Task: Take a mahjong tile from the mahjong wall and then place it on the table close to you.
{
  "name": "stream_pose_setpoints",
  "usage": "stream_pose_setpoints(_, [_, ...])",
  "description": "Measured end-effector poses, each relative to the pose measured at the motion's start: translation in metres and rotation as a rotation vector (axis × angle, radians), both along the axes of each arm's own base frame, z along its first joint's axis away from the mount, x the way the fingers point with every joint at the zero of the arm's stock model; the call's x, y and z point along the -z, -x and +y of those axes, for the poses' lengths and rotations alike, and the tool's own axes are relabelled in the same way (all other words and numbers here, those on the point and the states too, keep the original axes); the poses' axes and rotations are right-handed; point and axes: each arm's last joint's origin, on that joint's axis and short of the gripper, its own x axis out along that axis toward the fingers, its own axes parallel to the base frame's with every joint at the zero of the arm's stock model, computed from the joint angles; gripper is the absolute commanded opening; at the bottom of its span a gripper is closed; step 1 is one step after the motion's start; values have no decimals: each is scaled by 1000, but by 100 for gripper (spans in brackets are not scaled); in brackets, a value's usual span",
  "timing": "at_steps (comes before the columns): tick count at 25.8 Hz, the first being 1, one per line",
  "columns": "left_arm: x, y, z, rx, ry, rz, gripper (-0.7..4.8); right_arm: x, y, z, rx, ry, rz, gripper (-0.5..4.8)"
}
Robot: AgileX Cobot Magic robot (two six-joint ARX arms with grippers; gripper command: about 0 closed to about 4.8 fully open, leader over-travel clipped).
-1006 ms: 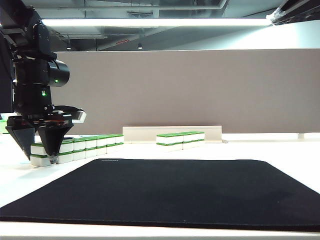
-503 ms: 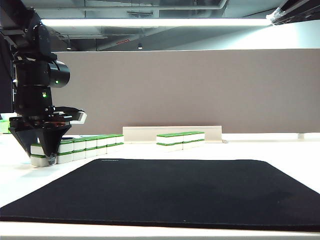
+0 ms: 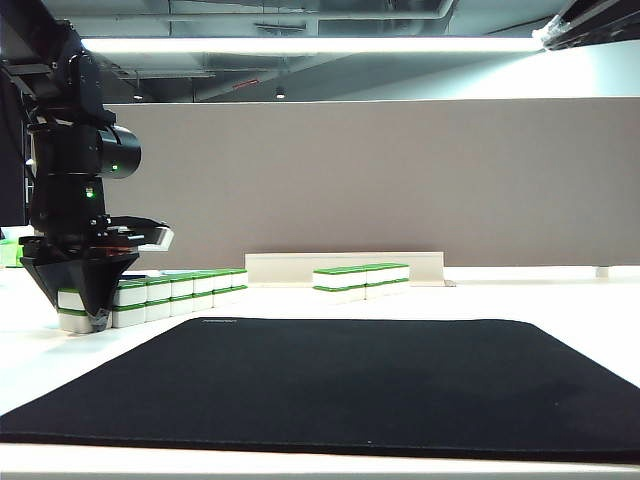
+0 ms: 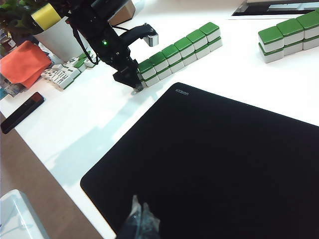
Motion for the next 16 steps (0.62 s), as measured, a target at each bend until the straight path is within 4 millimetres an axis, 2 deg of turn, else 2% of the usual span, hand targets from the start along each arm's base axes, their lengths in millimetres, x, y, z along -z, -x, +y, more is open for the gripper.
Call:
stream_pose_setpoints(9, [-3,0,0,-3,-5,46,230,0,0,0,0,0,0,-1])
stream_pose_setpoints(10, [-5,0,0,-4,-7,65,213,0,0,0,0,0,0,-1])
stream_pose_setpoints(12, [-17,0,0,-4,-9,81,127,0,0,0,0,0,0,-1])
stream_pose_setpoints(13, [-26,-1,0,-4,-7,64,123,0,0,0,0,0,0,-1])
stream_pose_setpoints(16, [-34,1,0,-4,-5,57,123,0,0,0,0,0,0,-1])
